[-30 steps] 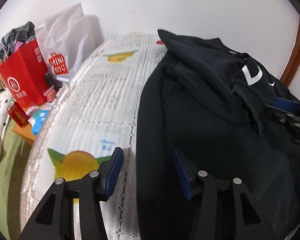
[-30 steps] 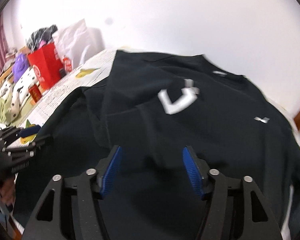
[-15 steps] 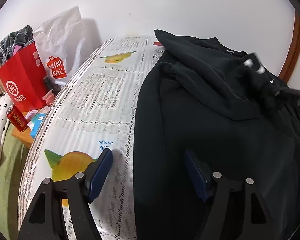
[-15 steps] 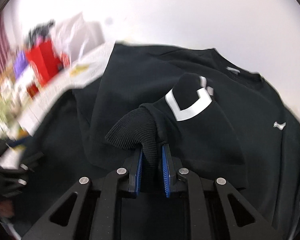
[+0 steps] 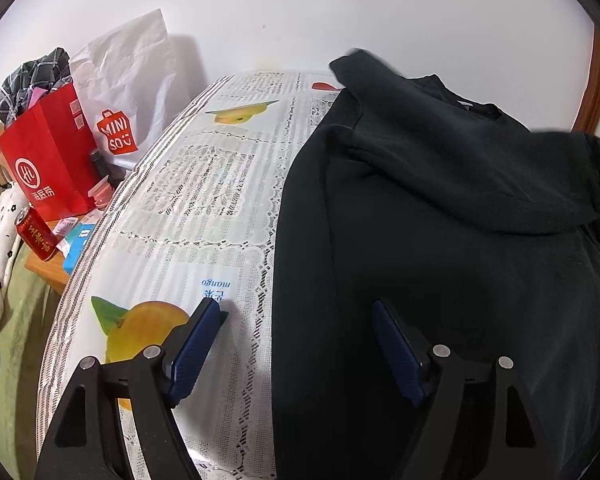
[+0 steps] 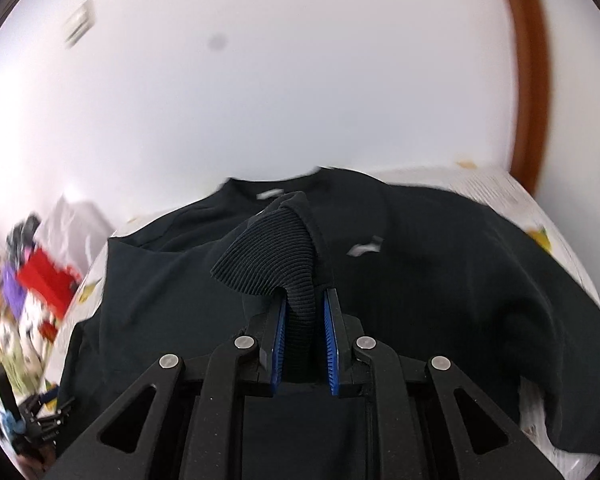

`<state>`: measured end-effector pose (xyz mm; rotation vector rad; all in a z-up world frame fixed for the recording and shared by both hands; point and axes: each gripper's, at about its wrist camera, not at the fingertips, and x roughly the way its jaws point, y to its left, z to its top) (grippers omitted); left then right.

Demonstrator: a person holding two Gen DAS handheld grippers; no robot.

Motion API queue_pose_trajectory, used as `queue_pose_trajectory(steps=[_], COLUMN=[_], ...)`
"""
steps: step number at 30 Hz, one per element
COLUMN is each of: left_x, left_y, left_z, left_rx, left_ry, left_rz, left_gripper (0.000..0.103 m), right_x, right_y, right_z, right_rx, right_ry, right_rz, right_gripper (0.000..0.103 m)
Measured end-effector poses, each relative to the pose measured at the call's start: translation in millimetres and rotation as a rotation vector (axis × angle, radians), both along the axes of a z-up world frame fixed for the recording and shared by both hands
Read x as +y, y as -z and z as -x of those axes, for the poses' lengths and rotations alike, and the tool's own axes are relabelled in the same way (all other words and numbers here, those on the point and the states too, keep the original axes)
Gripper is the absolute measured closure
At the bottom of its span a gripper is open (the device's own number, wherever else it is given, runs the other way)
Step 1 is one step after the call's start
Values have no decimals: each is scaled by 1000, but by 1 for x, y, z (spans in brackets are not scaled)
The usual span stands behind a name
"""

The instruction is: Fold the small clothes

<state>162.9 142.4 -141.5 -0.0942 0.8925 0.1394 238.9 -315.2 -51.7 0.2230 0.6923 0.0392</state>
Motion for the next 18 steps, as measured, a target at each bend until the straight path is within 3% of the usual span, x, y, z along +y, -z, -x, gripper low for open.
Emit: queue_pose_trajectory(steps=[4,8,14,18], left_x=[0,0,1,1], left_y=[0,0,1,-3], left_z=[1,1,2,1], left_rx=[2,2,2,21], left_ry=[-2,-2,-6,5], left_rz=[-3,-4,-4,-7], left_gripper=[24,23,22,24], right_x=[-23,-36,-30,-4], right_y=[8,26,11,-15], right_z=[9,10,34,34], right_rx=[2,84,75,44], right_ry=[42,60,156,100], right_rz=[-28,-59,137,228], right_gripper=[86,83,73,62])
